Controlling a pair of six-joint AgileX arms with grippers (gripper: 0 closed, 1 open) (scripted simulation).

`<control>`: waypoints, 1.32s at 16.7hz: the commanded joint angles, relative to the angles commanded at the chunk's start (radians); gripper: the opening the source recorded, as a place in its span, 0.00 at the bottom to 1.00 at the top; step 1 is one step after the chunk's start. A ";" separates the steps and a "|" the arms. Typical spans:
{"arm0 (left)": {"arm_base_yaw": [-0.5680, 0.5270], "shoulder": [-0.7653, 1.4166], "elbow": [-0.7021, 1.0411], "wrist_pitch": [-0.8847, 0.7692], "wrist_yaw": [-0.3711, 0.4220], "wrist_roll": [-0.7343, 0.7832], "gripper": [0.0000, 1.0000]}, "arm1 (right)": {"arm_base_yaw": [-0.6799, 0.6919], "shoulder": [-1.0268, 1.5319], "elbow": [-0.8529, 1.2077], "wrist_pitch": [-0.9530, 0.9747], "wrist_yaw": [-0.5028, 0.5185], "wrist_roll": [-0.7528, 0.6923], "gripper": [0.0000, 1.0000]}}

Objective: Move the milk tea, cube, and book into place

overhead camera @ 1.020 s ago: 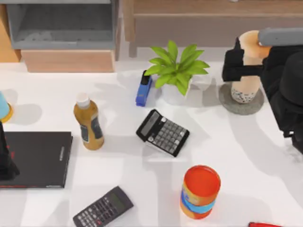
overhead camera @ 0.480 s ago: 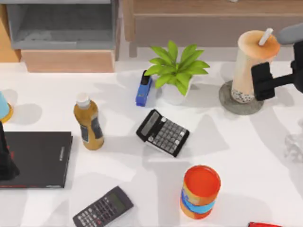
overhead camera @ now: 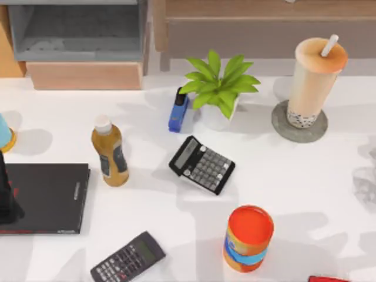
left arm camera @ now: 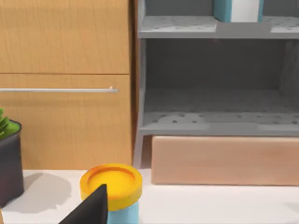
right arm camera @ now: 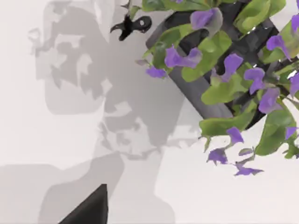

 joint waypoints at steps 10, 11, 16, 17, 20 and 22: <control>0.000 0.000 0.000 0.000 0.000 0.000 1.00 | -0.341 -0.089 -0.049 -0.437 -0.047 -0.163 1.00; 0.000 0.000 0.000 0.000 0.000 0.000 1.00 | -0.341 -0.089 -0.049 -0.437 -0.047 -0.163 1.00; 0.000 0.000 0.000 0.000 0.000 0.000 1.00 | -0.338 -0.075 -0.081 -0.394 -0.048 -0.160 1.00; 0.000 0.000 0.000 0.000 0.000 0.000 1.00 | -0.337 -0.066 -0.106 -0.361 -0.048 -0.159 1.00; 0.000 0.000 0.000 0.000 0.000 0.000 1.00 | -0.336 -0.035 -0.195 -0.228 -0.048 -0.158 1.00; 0.000 0.000 0.000 0.000 0.000 0.000 1.00 | -0.336 -0.019 -0.241 -0.171 -0.048 -0.158 1.00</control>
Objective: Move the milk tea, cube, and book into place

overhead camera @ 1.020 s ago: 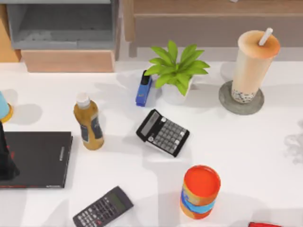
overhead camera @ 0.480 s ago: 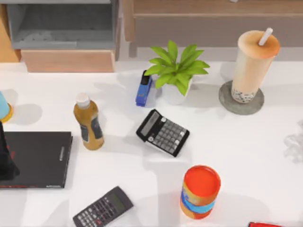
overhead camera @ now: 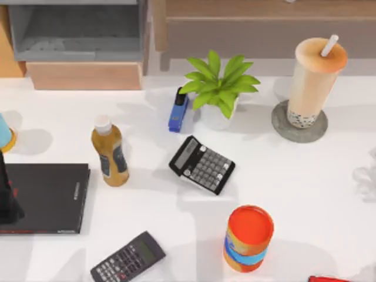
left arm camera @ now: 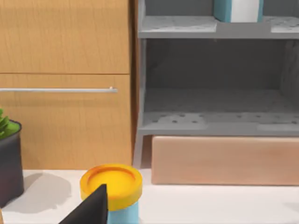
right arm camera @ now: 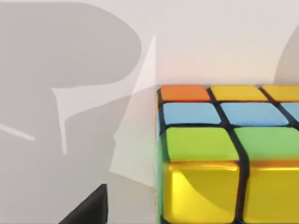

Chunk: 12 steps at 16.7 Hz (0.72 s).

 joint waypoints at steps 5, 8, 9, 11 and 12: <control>0.000 0.000 0.000 0.000 0.000 0.000 1.00 | 0.000 0.006 -0.014 0.015 0.000 0.000 1.00; 0.000 0.000 0.000 0.000 0.000 0.000 1.00 | 0.000 0.006 -0.014 0.015 0.000 0.000 0.77; 0.000 0.000 0.000 0.000 0.000 0.000 1.00 | 0.000 0.006 -0.014 0.015 0.000 0.000 0.70; 0.000 0.000 0.000 0.000 0.000 0.000 1.00 | 0.000 0.006 -0.014 0.015 0.000 0.000 0.55; 0.000 0.000 0.000 0.000 0.000 0.000 1.00 | 0.000 0.006 -0.014 0.015 0.000 0.000 0.47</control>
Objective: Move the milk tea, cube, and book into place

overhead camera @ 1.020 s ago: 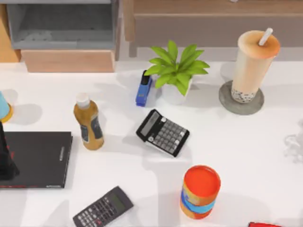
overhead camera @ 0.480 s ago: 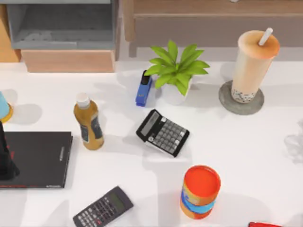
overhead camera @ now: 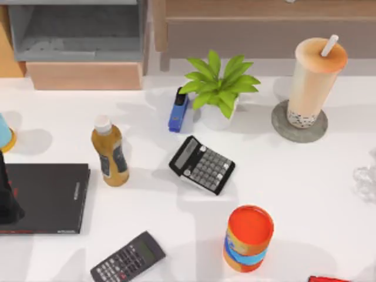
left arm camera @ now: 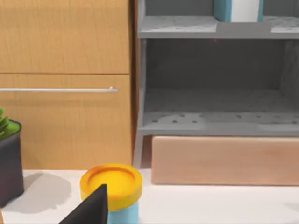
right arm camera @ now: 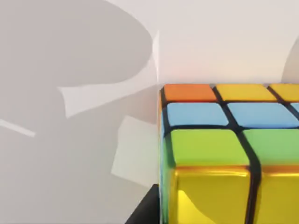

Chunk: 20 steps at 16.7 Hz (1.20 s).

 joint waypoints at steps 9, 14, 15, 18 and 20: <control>0.000 0.000 0.000 0.000 0.000 0.000 1.00 | 0.000 0.000 0.000 0.000 0.000 0.000 0.00; 0.000 0.000 0.000 0.000 0.000 0.000 1.00 | 0.000 0.000 0.000 0.000 0.000 0.000 0.00; 0.000 0.000 0.000 0.000 0.000 0.000 1.00 | 0.000 -0.001 0.001 0.000 0.001 0.001 0.00; 0.000 0.000 0.000 0.000 0.000 0.000 1.00 | -0.002 -0.014 0.028 -0.040 -0.001 0.001 0.00; 0.000 0.000 0.000 0.000 0.000 0.000 1.00 | -0.002 -0.029 0.061 -0.089 -0.002 -0.001 0.00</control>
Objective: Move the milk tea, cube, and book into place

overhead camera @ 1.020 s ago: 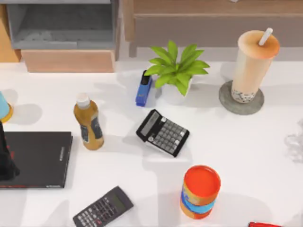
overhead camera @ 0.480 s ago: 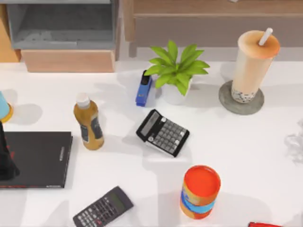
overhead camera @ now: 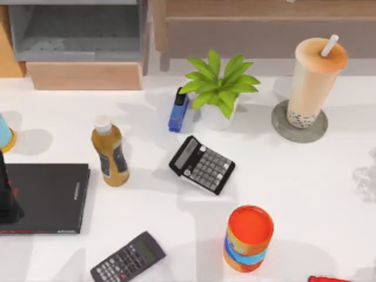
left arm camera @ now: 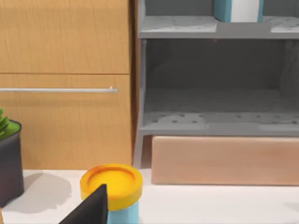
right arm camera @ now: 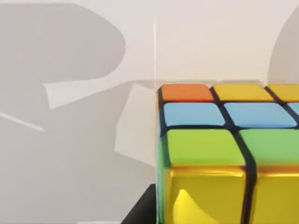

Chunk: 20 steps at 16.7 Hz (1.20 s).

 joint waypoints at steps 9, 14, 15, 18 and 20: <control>0.000 0.000 0.000 0.000 0.000 0.000 1.00 | 0.035 -0.026 0.069 -0.039 0.007 0.034 0.00; 0.000 0.000 0.000 0.000 0.000 0.000 1.00 | 0.232 0.007 0.301 0.166 0.058 0.213 0.00; 0.000 0.000 0.000 0.000 0.000 0.000 1.00 | 0.279 0.030 0.364 0.234 0.075 0.252 0.00; 0.000 0.000 0.000 0.000 0.000 0.000 1.00 | 0.425 0.128 0.562 0.467 0.134 0.356 0.00; 0.000 0.000 0.000 0.000 0.000 0.000 1.00 | 0.518 0.206 0.680 0.630 0.180 0.407 0.00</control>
